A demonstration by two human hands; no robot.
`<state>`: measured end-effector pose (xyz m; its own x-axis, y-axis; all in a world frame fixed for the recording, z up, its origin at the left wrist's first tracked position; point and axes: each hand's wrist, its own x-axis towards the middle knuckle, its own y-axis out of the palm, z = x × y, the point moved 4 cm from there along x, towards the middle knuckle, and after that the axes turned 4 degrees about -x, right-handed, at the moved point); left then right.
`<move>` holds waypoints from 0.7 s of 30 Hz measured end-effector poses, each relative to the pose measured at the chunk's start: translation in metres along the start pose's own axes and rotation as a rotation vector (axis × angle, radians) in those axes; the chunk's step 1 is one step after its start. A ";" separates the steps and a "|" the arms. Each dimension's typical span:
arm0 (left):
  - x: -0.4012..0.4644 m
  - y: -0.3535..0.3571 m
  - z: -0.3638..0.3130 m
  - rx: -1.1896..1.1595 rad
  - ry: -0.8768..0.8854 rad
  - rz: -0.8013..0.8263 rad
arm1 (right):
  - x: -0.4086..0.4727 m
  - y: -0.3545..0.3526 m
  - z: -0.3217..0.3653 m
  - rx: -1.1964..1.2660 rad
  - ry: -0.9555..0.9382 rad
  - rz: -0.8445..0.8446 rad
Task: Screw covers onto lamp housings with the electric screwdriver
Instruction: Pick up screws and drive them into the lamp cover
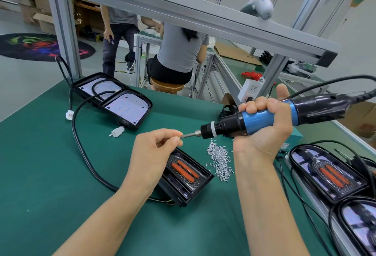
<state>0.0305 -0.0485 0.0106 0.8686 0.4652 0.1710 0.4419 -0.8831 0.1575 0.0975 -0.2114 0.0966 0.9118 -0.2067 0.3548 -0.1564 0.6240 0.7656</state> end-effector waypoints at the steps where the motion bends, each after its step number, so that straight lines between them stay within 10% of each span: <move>1: -0.001 0.002 0.000 0.022 -0.001 0.025 | 0.000 -0.002 0.000 -0.002 0.004 -0.012; 6: 0.018 -0.024 -0.002 0.182 0.026 -0.036 | 0.005 -0.014 0.000 -0.016 -0.005 -0.054; 13: 0.039 -0.043 0.049 0.606 -0.544 0.128 | 0.006 -0.027 -0.019 -0.185 -0.039 -0.027; 21: 0.036 -0.029 0.055 0.154 -0.496 0.139 | 0.002 -0.025 -0.038 -0.292 -0.094 0.074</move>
<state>0.0617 -0.0098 -0.0413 0.9062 0.2915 -0.3063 0.3108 -0.9504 0.0153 0.1174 -0.1990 0.0578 0.8611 -0.2128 0.4619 -0.0932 0.8269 0.5546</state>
